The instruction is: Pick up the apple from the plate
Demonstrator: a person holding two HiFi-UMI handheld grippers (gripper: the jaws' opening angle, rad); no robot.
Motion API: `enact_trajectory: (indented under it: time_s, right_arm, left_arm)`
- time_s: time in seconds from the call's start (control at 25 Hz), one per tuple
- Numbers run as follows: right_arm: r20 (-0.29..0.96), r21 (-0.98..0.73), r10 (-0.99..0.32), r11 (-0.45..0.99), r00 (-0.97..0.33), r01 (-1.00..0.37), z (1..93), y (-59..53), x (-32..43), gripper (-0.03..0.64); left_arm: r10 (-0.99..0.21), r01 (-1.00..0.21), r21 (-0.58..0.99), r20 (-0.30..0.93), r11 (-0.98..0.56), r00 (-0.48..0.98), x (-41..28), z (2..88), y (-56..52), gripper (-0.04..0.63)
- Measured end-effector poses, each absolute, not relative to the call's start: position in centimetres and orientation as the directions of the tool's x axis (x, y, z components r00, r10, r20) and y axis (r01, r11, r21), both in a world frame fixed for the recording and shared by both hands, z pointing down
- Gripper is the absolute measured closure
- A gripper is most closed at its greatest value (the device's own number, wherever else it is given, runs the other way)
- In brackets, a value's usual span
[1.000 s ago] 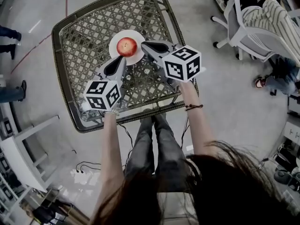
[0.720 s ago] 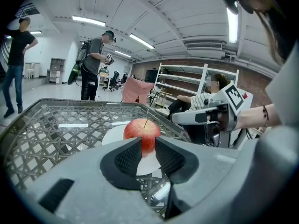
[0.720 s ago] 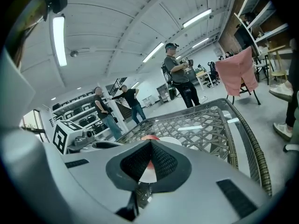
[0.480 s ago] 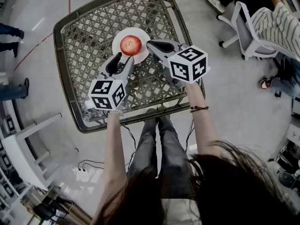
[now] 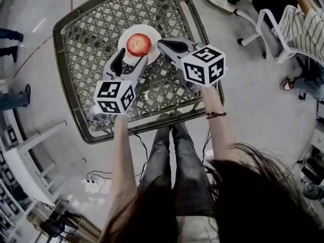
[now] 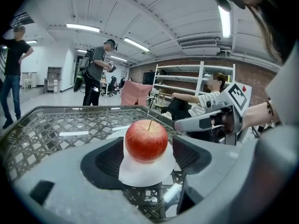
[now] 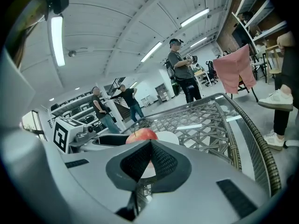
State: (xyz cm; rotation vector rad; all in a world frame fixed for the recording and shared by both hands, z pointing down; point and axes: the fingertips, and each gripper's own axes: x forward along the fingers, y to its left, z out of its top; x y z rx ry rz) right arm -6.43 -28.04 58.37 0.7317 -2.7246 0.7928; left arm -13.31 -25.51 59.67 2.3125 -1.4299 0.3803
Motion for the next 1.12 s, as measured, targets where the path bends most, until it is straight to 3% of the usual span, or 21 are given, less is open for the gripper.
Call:
enact_trajectory:
  time_s: [0.36,1.12]
  right_arm:
    - [0.332,-0.450,-0.406,0.725,-0.851,-0.522,59.3,-28.1,-6.1,0.607]
    - [0.321,-0.437,-0.424,0.727,-0.847,-0.529,59.2,-27.9,-5.4,0.607]
  left_arm:
    - [-0.777,-0.882,0.138,0.425,-0.451,0.464,-12.6,60.0,-27.1,0.210]
    - [-0.734,-0.842,0.051,0.463,-0.537,0.496,-11.5,60.8,-28.6,0.193]
